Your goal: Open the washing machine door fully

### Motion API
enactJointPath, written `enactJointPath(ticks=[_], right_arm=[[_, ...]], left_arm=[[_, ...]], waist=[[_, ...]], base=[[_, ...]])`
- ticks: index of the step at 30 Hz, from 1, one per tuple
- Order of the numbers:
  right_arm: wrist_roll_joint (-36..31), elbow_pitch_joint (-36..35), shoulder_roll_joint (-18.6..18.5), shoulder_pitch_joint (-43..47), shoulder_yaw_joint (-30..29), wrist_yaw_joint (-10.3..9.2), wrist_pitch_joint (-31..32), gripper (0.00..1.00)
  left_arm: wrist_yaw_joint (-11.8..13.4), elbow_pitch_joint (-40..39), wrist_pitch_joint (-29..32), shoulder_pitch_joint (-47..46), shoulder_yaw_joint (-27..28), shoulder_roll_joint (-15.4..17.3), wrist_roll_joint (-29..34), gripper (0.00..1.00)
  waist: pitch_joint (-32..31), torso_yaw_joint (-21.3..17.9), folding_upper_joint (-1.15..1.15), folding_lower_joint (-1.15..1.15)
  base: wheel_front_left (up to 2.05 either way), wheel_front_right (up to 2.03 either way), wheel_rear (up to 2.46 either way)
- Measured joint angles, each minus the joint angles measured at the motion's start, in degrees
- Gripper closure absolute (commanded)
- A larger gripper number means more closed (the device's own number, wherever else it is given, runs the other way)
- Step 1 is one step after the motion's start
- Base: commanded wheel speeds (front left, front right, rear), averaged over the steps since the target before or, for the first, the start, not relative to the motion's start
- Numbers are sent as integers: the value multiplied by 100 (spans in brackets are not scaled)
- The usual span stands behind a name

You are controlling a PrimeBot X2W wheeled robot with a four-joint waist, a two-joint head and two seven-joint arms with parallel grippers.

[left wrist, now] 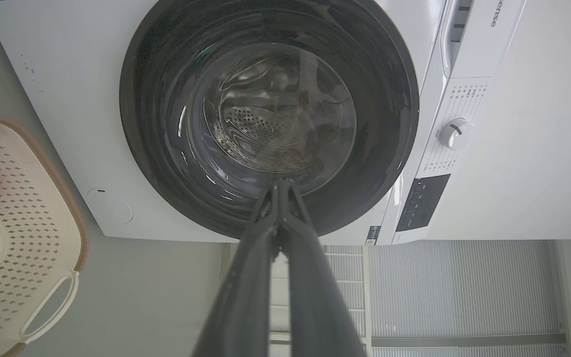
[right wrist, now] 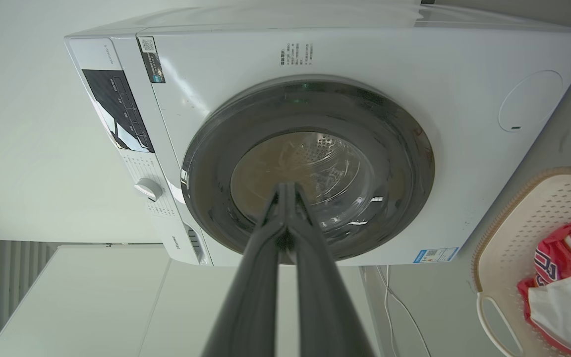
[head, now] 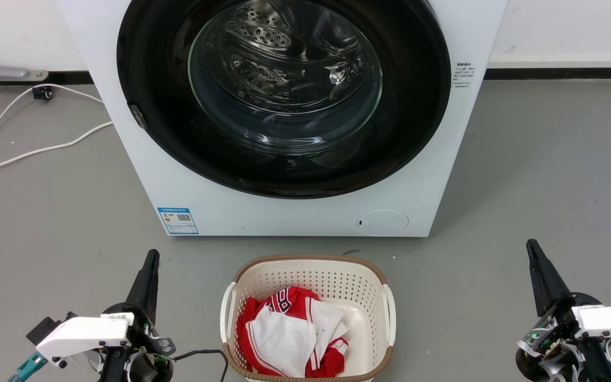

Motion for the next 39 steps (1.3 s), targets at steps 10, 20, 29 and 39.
enactJointPath(ticks=[10, 20, 29, 39], right_arm=[[-4, 12, 9, 9, -12, 0, 4, 0], [-64, -15, 37, 222, 196, 0, -240, 0], [-748, -208, 40, 229, 263, -1, -472, 0], [-2324, -657, 45, 235, 263, -1, -692, 0]], left_arm=[[0, 14, 0, 5, -1, -3, -1, 0], [7, -34, -249, 165, -230, -26, 90, 0], [7, -391, -479, 165, -230, -25, 630, 0], [7, -804, -720, 155, -209, -23, 1824, 0]], waist=[[0, 0, 0, 0], [2, 1, 0, 0], [3, 19, 0, 0], [8, 45, 0, 0]], base=[[0, 0, 0], [0, 0, 0], [0, 0, 0], [0, 0, 0]])
